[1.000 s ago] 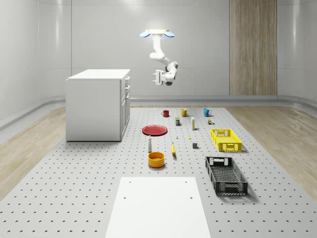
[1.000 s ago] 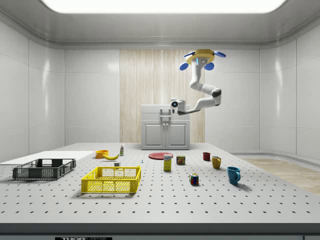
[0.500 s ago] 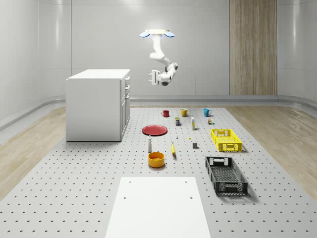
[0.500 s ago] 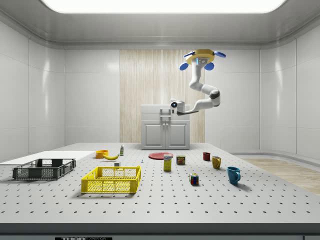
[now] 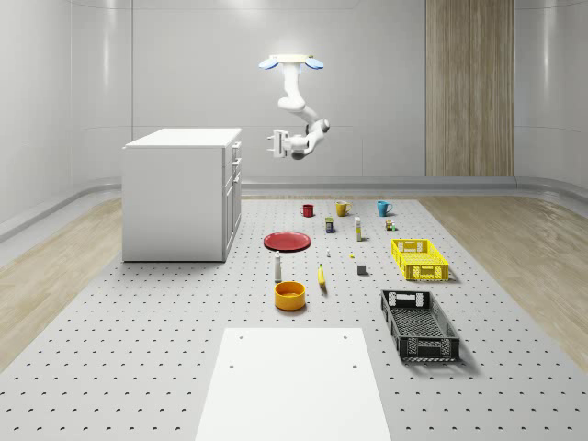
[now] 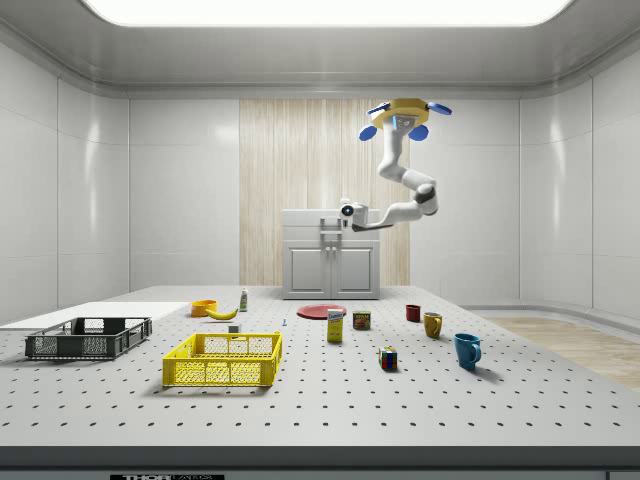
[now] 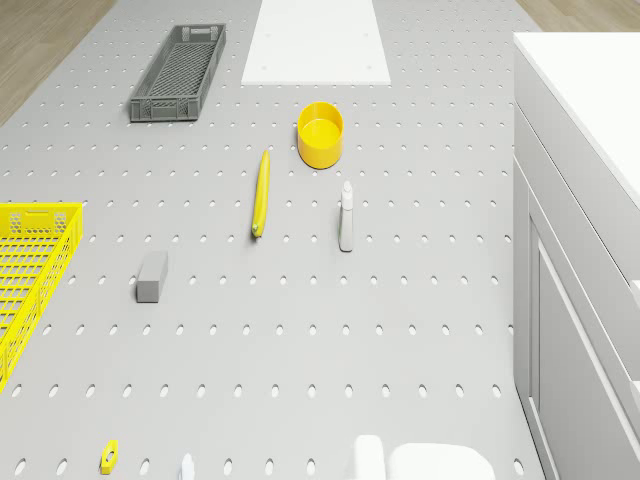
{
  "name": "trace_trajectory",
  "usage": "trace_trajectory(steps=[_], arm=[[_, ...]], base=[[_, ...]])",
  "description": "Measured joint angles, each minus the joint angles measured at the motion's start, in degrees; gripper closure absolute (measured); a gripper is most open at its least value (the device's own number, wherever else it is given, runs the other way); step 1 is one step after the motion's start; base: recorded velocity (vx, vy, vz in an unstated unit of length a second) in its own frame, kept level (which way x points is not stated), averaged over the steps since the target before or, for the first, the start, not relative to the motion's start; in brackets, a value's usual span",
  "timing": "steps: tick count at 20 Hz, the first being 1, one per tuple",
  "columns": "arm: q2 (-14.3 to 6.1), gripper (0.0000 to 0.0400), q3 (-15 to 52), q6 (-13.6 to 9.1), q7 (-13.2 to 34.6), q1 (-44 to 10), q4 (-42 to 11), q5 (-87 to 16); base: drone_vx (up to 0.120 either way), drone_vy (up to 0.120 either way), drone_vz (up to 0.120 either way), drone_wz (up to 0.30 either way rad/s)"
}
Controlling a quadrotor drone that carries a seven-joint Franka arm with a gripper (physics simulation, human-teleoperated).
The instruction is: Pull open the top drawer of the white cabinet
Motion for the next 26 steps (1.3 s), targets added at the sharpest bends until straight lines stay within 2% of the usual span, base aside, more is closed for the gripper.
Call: trace_trajectory(steps=[6, 11, 14, 21, 26], arm=[[1.58, 0.0095, 1.8, 1.31, -1.34, 0.62, 0.04, 2.74], [2.33, 0.0095, 2.54, 1.25, -1.92, 0.31, 0.12, 3.87], [2.73, 0.0095, 2.95, 1.15, -2.22, 0.06, 0.17, 4.48], [4.94, 0.0095, 5.34, 2.76, -4.25, 0.78, 0.25, 8.28], [6.14, 0.0095, 6.28, 3.11, -6.14, 0.66, -0.32, 10.42]], base=[[0.0, 0.0, 0.0, 0.0], [0.112, 0.0, 0.0, 0.0], [0.0, 0.0, 0.0, 0.0], [0.0, 0.0, 0.0, 0.0], [0.0, 0.0, 0.0, 0.0]])
